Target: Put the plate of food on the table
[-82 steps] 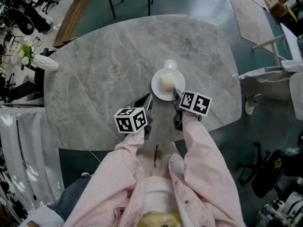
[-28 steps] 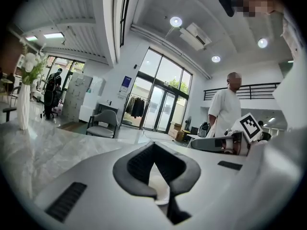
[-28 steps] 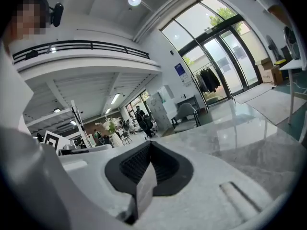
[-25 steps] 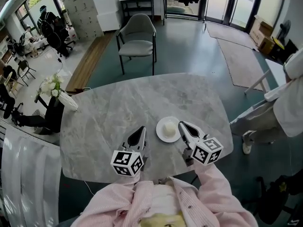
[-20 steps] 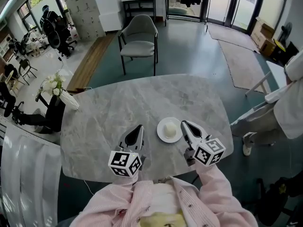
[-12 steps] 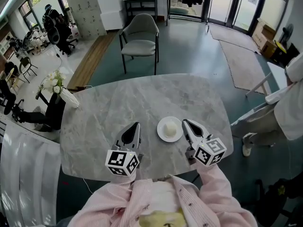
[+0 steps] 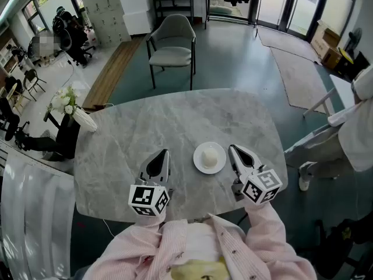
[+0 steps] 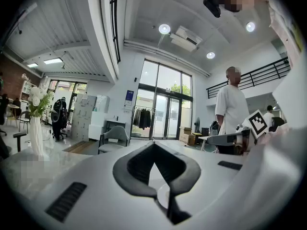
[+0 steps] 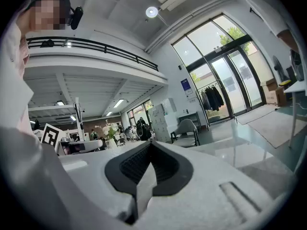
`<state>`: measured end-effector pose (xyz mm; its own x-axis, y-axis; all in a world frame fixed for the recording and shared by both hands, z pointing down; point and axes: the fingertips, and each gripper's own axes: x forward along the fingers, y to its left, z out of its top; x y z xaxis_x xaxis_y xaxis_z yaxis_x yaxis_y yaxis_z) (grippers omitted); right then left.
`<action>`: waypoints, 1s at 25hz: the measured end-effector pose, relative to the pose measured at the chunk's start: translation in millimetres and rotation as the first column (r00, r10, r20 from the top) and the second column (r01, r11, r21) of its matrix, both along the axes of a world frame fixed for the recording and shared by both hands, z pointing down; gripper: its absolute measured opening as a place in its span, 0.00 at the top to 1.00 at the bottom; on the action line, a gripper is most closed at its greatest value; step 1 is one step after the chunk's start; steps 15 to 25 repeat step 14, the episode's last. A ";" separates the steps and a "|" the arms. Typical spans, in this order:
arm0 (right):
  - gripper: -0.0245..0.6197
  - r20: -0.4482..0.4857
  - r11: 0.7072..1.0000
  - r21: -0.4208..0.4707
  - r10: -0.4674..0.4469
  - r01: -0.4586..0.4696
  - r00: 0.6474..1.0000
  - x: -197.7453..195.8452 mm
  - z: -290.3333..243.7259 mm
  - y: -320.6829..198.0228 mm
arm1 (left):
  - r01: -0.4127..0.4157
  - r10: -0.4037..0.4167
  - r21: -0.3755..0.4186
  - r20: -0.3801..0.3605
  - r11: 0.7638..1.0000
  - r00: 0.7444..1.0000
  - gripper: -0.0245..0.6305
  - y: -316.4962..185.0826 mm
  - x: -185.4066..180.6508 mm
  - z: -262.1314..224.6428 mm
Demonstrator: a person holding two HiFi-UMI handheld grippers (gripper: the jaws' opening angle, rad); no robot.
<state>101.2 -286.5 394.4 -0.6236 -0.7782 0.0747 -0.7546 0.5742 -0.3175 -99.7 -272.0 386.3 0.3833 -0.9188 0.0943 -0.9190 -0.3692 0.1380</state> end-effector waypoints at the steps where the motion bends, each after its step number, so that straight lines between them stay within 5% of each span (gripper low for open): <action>1: 0.95 0.001 1.000 -0.001 0.003 -0.003 1.000 0.6 0.2 -0.1 | 0.001 -0.001 -0.001 0.000 1.000 1.000 0.97 -0.1 -0.8 0.2; 25: 0.95 0.016 0.998 -0.001 0.059 -0.059 0.998 15.5 1.1 -5.3 | 0.028 -0.028 -0.012 0.005 1.000 1.000 0.97 -1.8 -6.1 6.5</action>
